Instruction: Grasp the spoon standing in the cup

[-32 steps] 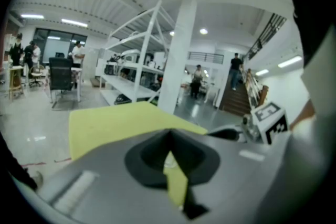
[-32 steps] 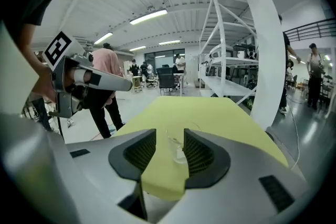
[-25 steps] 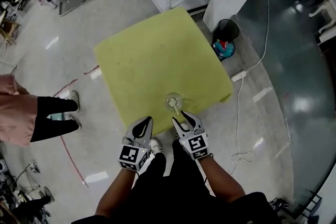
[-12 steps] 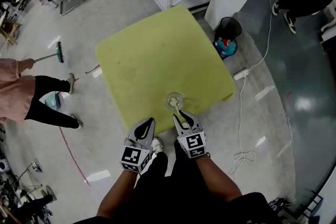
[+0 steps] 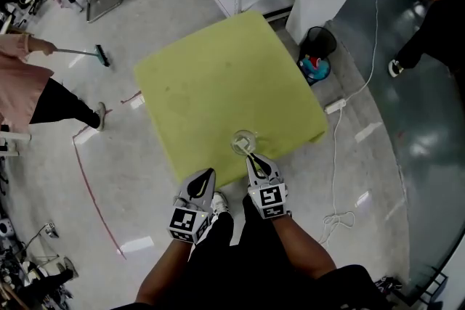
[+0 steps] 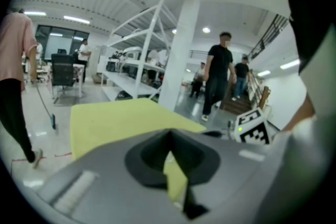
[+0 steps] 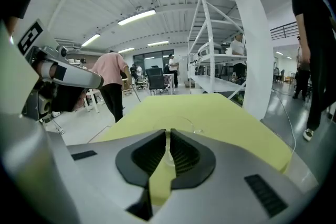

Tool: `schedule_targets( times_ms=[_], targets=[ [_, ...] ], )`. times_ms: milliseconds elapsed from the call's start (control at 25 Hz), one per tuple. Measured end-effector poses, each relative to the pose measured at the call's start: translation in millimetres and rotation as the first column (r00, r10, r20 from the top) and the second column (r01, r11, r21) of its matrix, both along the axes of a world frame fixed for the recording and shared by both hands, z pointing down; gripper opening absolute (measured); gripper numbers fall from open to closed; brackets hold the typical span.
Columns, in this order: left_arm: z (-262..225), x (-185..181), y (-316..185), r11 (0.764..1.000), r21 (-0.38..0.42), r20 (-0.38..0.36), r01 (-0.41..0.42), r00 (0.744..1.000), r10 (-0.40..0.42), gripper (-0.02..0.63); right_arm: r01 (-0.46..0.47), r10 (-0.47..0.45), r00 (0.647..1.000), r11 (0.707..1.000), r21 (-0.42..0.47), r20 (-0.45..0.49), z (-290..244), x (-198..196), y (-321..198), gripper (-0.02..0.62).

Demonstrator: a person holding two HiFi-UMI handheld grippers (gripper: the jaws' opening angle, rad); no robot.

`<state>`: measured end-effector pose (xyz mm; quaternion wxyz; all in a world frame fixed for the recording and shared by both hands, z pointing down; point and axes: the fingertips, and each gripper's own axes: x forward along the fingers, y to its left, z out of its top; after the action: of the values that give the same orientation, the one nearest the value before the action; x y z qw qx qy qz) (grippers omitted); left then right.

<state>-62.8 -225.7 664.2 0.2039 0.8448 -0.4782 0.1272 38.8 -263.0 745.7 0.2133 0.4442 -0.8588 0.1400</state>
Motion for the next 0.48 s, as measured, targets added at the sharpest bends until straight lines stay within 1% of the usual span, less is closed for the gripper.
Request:
schedule_targets(
  times_ms=[280,480],
  targets=[
    [-3.7,-1.0,-1.4,1.000,0.006,-0.002,-0.002,1.000,0.002,0.006,-0.006,0.007,1.000,0.999,0.041,-0.022,-17.0,7.0,1.1,0.028],
    [-17.2,-2.2,-5.9,0.999,0.045,-0.013,0.000,1.000,0.001,0.006,-0.016,0.018,1.000,0.996,0.083,-0.025,-41.5,12.7,4.3,0.028]
  ],
)
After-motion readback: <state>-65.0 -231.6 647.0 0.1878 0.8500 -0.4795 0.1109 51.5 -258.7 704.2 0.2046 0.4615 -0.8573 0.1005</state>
